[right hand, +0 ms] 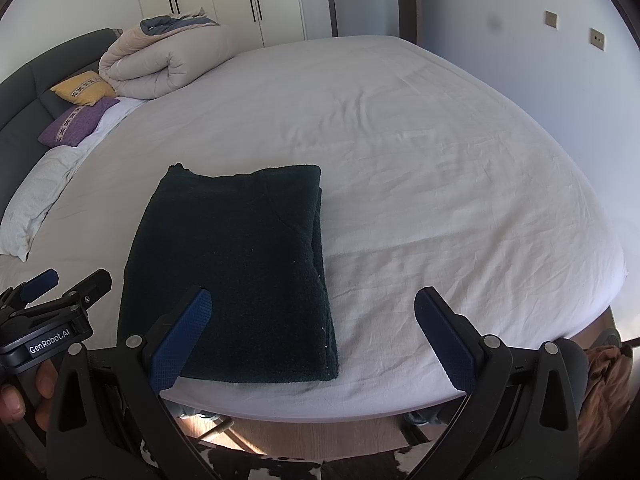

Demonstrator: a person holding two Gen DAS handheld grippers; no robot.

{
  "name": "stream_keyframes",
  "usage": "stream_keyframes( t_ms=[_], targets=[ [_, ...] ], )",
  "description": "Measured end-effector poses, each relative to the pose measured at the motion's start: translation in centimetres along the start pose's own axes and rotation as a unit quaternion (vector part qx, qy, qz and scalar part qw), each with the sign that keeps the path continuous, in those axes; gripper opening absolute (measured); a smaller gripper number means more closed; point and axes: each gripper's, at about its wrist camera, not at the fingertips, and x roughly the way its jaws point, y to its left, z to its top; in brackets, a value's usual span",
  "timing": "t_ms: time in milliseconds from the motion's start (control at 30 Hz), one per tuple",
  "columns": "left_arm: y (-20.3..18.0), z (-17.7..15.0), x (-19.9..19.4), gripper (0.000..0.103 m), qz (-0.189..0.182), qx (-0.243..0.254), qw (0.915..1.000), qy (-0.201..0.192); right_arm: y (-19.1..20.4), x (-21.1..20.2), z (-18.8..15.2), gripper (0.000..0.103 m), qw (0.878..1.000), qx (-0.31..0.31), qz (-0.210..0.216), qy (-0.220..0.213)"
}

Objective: Fold small clothes

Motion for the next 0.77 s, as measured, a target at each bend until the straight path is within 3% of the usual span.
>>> stream_keyframes(
  t_ms=[767],
  targets=[
    [0.08, -0.08, 0.11, 0.103, 0.002, 0.003, 1.0000, 0.000, 0.17, 0.12, -0.23, 0.103, 1.000, 0.005, -0.001, 0.004]
  ],
)
